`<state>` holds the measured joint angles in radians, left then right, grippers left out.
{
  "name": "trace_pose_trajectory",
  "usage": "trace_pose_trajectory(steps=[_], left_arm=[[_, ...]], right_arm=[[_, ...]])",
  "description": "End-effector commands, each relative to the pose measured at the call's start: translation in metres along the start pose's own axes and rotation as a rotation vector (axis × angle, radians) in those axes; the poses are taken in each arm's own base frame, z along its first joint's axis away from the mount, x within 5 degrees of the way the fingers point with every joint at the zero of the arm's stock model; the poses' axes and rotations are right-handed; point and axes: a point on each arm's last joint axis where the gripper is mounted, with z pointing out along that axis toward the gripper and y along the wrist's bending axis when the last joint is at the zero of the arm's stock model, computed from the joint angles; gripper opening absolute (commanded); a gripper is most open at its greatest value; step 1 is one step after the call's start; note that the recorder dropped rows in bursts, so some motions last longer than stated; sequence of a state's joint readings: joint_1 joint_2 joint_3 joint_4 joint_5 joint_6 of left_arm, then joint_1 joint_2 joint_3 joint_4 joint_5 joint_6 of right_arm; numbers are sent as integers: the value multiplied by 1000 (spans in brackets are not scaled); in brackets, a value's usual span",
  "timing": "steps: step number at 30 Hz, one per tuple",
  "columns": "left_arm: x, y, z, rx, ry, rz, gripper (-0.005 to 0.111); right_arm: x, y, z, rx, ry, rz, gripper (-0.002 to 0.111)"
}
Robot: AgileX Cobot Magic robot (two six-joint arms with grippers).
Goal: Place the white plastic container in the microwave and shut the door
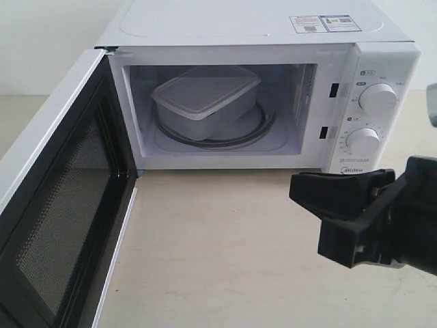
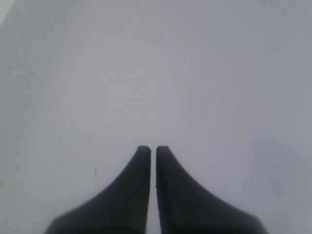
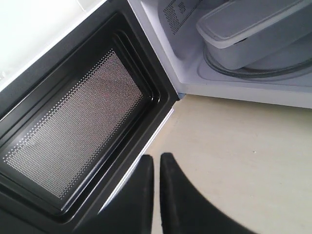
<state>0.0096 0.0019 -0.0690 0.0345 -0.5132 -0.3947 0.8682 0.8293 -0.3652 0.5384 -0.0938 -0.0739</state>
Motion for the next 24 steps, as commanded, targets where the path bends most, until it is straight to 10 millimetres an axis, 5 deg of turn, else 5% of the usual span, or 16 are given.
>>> trace_pose_trajectory(steps=[1,11,24], left_arm=[[-10,-1,8,-85,135,-118,4],[-42,-14,39,-162,359,-94,4],[-37,-14,128,-364,1150,48,4]], right_arm=[[3,0,-1,-2,18,-37,0],[7,0,-1,-6,60,-54,0],[19,1,-2,-21,192,-82,0]])
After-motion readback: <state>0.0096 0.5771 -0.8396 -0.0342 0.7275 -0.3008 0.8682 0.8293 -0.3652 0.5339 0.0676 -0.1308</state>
